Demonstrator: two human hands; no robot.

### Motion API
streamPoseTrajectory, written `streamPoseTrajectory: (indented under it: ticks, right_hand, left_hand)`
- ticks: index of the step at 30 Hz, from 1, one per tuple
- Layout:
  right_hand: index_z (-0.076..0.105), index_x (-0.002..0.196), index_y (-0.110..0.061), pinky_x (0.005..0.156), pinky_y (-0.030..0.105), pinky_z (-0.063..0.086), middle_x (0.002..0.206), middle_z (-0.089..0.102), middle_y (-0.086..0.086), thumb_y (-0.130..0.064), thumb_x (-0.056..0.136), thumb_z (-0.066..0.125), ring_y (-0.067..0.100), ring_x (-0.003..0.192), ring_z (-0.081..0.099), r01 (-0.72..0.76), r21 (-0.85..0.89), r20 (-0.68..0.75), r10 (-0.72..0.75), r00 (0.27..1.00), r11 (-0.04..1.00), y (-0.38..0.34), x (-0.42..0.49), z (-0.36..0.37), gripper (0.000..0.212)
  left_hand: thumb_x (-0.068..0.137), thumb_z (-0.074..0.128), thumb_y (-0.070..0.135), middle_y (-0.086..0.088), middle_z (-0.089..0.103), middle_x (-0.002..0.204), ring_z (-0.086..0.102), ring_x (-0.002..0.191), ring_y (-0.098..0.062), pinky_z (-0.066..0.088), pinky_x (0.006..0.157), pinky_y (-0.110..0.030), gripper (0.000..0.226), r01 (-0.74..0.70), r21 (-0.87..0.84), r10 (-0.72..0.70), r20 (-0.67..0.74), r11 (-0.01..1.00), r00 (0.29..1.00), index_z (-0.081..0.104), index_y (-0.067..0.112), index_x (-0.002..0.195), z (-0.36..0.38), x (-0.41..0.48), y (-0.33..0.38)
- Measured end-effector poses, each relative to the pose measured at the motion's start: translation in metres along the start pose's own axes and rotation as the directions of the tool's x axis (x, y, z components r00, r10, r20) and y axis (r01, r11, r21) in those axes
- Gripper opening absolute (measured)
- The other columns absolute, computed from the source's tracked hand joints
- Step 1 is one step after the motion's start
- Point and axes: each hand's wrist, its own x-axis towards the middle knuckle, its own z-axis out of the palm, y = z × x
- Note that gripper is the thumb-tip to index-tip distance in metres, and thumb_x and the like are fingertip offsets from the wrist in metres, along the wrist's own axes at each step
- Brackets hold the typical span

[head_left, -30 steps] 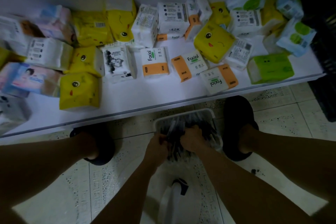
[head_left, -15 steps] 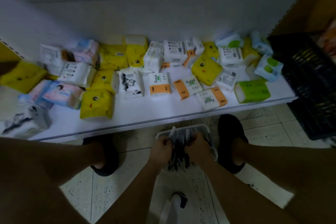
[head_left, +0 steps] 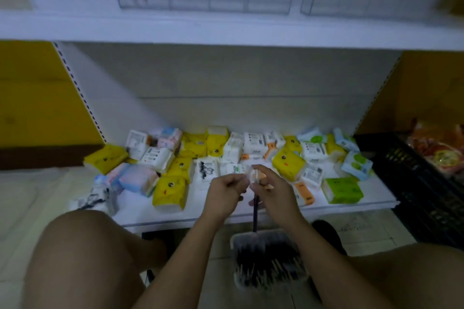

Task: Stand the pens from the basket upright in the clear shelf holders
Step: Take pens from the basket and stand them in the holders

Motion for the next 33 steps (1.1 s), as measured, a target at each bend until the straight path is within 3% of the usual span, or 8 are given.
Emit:
streamPoseTrajectory:
  ticks: [3, 5, 8, 13, 15, 18, 25, 33]
  right_hand:
    - [0.059, 0.114, -0.042, 0.060, 0.037, 0.058, 0.086, 0.064, 0.002, -0.009, 0.092, 0.063, 0.021, 0.069, 0.069, 0.134, -0.022, -0.014, -0.135, 0.991, 0.991, -0.047, 0.004, 0.001, 0.040]
    - [0.061, 0.111, -0.041, 0.063, 0.040, 0.058, 0.087, 0.063, 0.003, -0.010, 0.089, 0.065, 0.021, 0.073, 0.069, 0.201, -0.021, -0.026, -0.202, 0.979, 0.979, -0.081, 0.006, 0.002, 0.038]
    - [0.062, 0.107, -0.043, 0.068, 0.048, 0.057, 0.091, 0.060, 0.011, -0.015, 0.085, 0.071, 0.032, 0.079, 0.068, 0.308, -0.016, -0.052, -0.309, 0.950, 0.951, -0.130, 0.007, 0.004, 0.037]
    - [0.056, 0.108, -0.050, 0.067, 0.042, 0.057, 0.094, 0.055, -0.002, -0.020, 0.083, 0.074, 0.023, 0.075, 0.068, 0.450, -0.025, -0.039, -0.451, 0.892, 0.893, -0.208, 0.005, 0.007, 0.043]
    - [0.060, 0.105, -0.042, 0.062, 0.038, 0.058, 0.093, 0.057, -0.001, -0.018, 0.082, 0.075, 0.020, 0.073, 0.069, 0.487, -0.004, -0.017, -0.487, 0.873, 0.874, -0.238, 0.006, 0.011, 0.036]
    - [0.063, 0.102, -0.035, 0.053, 0.030, 0.055, 0.088, 0.061, 0.003, -0.011, 0.081, 0.075, 0.017, 0.066, 0.069, 0.526, 0.050, -0.039, -0.524, 0.851, 0.849, -0.280, 0.017, 0.018, 0.035]
    - [0.058, 0.104, -0.034, 0.056, 0.029, 0.057, 0.094, 0.059, -0.001, -0.010, 0.082, 0.073, 0.019, 0.072, 0.069, 0.611, 0.051, -0.079, -0.607, 0.791, 0.790, -0.344, 0.076, 0.038, 0.036]
    - [0.052, 0.110, -0.026, 0.054, 0.028, 0.057, 0.097, 0.058, 0.001, -0.011, 0.084, 0.072, 0.022, 0.075, 0.070, 0.689, 0.078, -0.213, -0.663, 0.718, 0.721, -0.402, 0.155, 0.060, 0.036]
  left_hand:
    - [0.093, 0.060, 0.009, -0.016, 0.069, 0.085, 0.068, 0.075, -0.019, 0.055, 0.064, -0.026, 0.019, -0.143, -0.088, 0.143, -0.004, 0.986, 0.990, 0.067, 0.013, 0.111, -0.014, -0.010, 0.044]
    - [0.093, 0.059, 0.006, -0.016, 0.067, 0.088, 0.070, 0.072, -0.018, 0.056, 0.064, -0.025, 0.029, -0.236, -0.123, 0.236, -0.016, 0.964, 0.972, 0.061, 0.016, 0.121, -0.026, -0.018, 0.075]
    - [0.092, 0.059, 0.004, -0.017, 0.064, 0.093, 0.071, 0.070, -0.023, 0.059, 0.067, -0.032, 0.033, -0.364, -0.108, 0.361, -0.052, 0.925, 0.931, 0.061, 0.014, 0.123, -0.045, -0.029, 0.119]
    - [0.095, 0.057, 0.006, -0.019, 0.061, 0.094, 0.072, 0.076, -0.024, 0.060, 0.071, -0.036, 0.036, -0.540, -0.019, 0.538, -0.059, 0.841, 0.841, 0.059, 0.025, 0.125, -0.080, -0.059, 0.191]
    - [0.094, 0.058, 0.006, -0.021, 0.060, 0.098, 0.071, 0.079, -0.023, 0.060, 0.070, -0.033, 0.032, -0.594, 0.030, 0.595, -0.056, 0.804, 0.802, 0.062, 0.022, 0.121, -0.095, -0.069, 0.217]
    - [0.091, 0.060, 0.003, -0.016, 0.065, 0.091, 0.072, 0.075, -0.016, 0.056, 0.062, -0.022, 0.030, -0.642, 0.119, 0.652, -0.099, 0.757, 0.751, 0.064, 0.019, 0.117, -0.116, -0.069, 0.255]
    - [0.083, 0.072, 0.009, -0.007, 0.071, 0.087, 0.071, 0.077, -0.016, 0.061, 0.072, -0.034, 0.032, -0.692, 0.277, 0.745, -0.212, 0.667, 0.633, 0.063, 0.026, 0.109, -0.166, -0.021, 0.318]
    - [0.084, 0.072, 0.009, 0.001, 0.068, 0.098, 0.068, 0.085, -0.010, 0.060, 0.070, -0.028, 0.032, -0.757, 0.378, 0.845, -0.287, 0.533, 0.451, 0.064, 0.031, 0.106, -0.201, 0.040, 0.383]
